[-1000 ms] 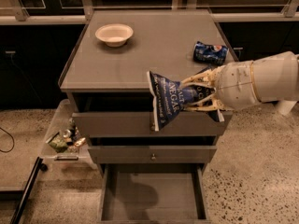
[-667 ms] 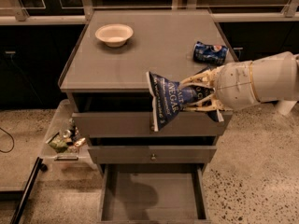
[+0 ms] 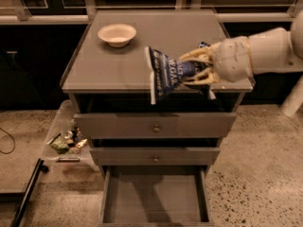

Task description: Pick blue chip bag from bottom drawer and place on counter

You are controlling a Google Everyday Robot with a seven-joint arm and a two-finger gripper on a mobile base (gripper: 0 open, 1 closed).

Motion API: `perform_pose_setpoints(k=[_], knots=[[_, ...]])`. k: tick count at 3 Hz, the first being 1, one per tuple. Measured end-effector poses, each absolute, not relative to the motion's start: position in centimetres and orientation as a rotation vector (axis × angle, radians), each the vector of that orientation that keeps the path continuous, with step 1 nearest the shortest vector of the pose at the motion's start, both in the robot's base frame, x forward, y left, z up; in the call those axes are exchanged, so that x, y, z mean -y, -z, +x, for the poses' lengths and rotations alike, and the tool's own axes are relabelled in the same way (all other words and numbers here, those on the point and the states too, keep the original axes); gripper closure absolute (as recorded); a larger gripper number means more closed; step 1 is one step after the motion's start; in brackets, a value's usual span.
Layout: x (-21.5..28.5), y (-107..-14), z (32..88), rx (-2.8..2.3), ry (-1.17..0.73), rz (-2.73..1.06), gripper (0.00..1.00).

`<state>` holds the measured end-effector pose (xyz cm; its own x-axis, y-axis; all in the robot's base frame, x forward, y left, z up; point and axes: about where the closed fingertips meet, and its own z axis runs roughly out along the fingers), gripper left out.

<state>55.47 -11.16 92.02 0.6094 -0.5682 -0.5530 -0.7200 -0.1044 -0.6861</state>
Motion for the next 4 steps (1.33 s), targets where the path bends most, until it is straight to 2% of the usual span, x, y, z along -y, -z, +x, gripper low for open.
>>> perform_pose_setpoints(k=[2,3,4], knots=[[9.7,-92.8,63.9,-1.114,-0.329,-1.635,1.0],[9.2,-91.9,66.6,-1.212,-0.336,-1.598,1.0],[9.4,-91.0,68.4,-1.337,-0.228,-1.59,1.0]])
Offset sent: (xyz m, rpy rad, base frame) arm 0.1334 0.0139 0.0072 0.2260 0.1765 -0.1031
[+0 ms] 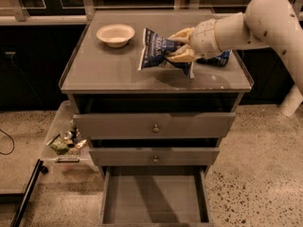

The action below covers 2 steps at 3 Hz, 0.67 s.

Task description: Pick blue chip bag from bottom drawer and place on counter

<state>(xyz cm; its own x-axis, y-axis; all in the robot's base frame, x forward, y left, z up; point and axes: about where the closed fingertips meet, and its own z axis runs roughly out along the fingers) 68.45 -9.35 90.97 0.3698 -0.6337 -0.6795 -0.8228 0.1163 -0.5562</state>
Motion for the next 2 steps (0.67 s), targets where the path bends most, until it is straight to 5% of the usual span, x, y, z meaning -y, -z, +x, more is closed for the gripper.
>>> perform_pose_setpoints(k=[2], knots=[[10.05,-89.55,70.83,-1.417,-0.16,-1.535,1.0]])
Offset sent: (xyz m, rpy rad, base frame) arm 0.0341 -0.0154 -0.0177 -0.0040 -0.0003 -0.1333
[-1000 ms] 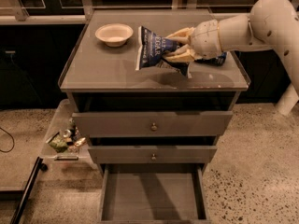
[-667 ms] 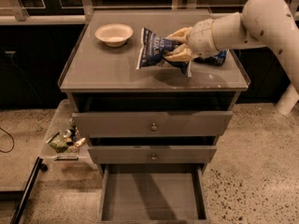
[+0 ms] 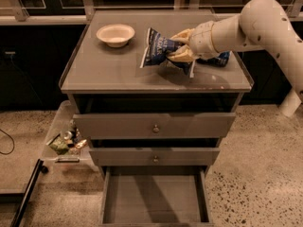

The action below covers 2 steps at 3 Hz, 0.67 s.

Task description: Pick blue chip bag from bottom drawer and place on counter

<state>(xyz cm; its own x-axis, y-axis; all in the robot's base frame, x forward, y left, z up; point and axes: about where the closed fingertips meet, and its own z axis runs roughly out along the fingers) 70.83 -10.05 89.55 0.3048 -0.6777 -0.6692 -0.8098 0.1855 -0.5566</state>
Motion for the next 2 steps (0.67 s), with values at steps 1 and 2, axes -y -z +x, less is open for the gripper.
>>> perform_pose_setpoints(k=[1,2], knots=[[9.82,-89.06,71.36,-1.408,-0.195,-1.521,1.0],[9.81,-89.06,71.36,-1.408,-0.195,-1.521,0.81]])
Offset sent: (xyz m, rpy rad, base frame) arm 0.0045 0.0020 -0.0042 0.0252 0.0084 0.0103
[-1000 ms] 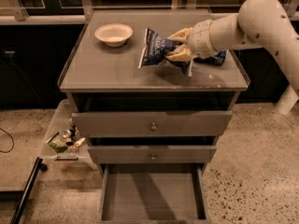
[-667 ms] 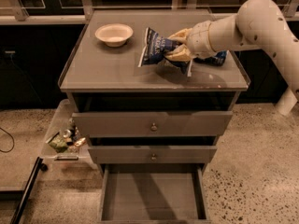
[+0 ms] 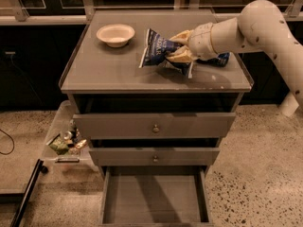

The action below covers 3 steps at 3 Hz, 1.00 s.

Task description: Pick blue chip bag from bottom drawer and place on counter

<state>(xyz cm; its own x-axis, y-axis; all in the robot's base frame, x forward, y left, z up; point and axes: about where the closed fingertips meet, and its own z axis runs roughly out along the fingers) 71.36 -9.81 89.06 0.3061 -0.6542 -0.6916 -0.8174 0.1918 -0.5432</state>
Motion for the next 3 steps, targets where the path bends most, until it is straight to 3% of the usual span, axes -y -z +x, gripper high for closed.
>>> perform_pose_setpoints(k=[3], knots=[[9.81,-89.06,71.36,-1.408,-0.195,-1.521,0.11]])
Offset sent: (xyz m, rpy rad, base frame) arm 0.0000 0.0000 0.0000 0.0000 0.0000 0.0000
